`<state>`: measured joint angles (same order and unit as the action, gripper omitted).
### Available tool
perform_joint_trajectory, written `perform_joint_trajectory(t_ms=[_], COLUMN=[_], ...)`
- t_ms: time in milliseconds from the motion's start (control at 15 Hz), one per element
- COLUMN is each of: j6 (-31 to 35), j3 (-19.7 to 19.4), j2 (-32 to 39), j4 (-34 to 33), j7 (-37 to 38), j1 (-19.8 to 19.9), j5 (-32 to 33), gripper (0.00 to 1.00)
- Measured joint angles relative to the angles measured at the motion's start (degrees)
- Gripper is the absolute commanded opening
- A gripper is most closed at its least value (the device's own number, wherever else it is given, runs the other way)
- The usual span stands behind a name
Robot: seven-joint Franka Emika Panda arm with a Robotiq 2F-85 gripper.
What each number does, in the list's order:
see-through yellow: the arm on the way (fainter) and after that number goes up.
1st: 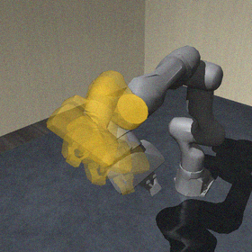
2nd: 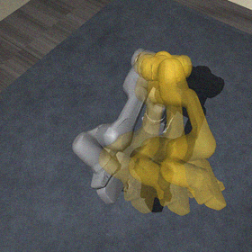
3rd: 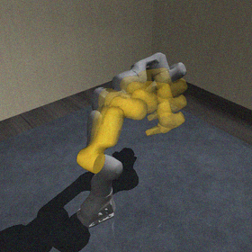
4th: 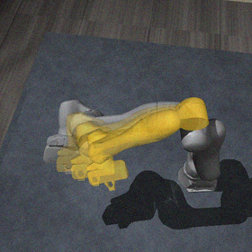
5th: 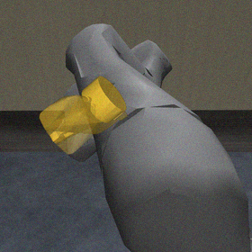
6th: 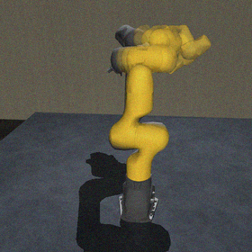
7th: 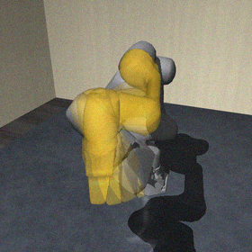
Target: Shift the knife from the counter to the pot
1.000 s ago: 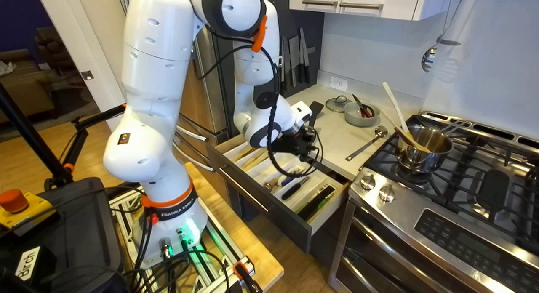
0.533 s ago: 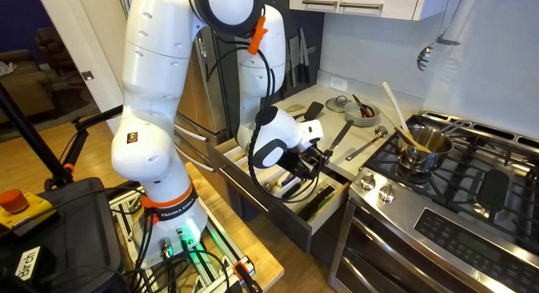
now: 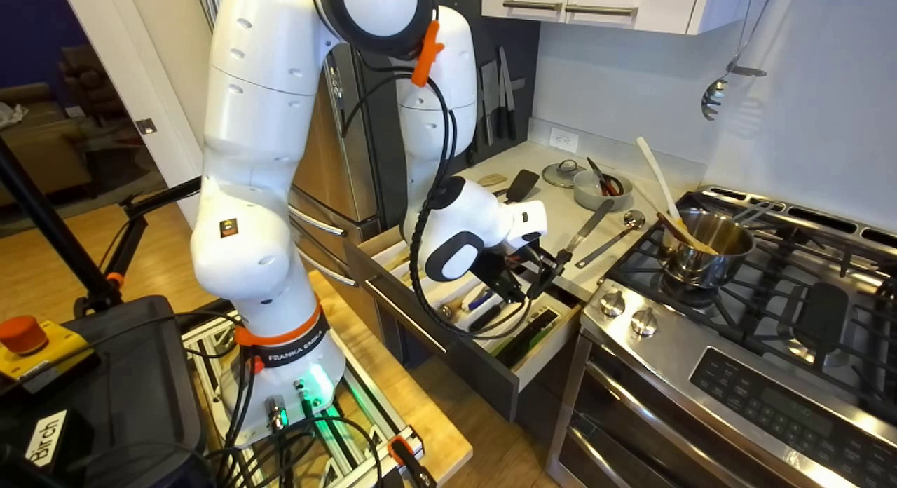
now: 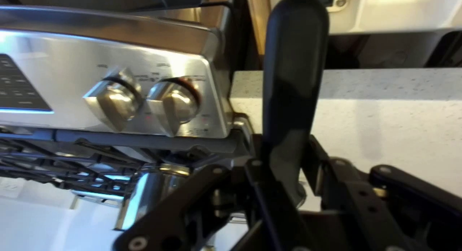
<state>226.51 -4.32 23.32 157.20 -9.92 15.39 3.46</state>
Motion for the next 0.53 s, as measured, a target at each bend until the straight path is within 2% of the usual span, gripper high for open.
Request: perform_joint_trajectory(t_ms=[333, 533], j6=[4.8, 8.5], j3=[-6.5, -10.2], j2=[-0.5, -1.9], j4=[-0.1, -0.1], j7=[-0.3, -3.2], j1=[-3.2, -5.4], j5=[-13.3, -22.0], gripper=[0.07, 0.07])
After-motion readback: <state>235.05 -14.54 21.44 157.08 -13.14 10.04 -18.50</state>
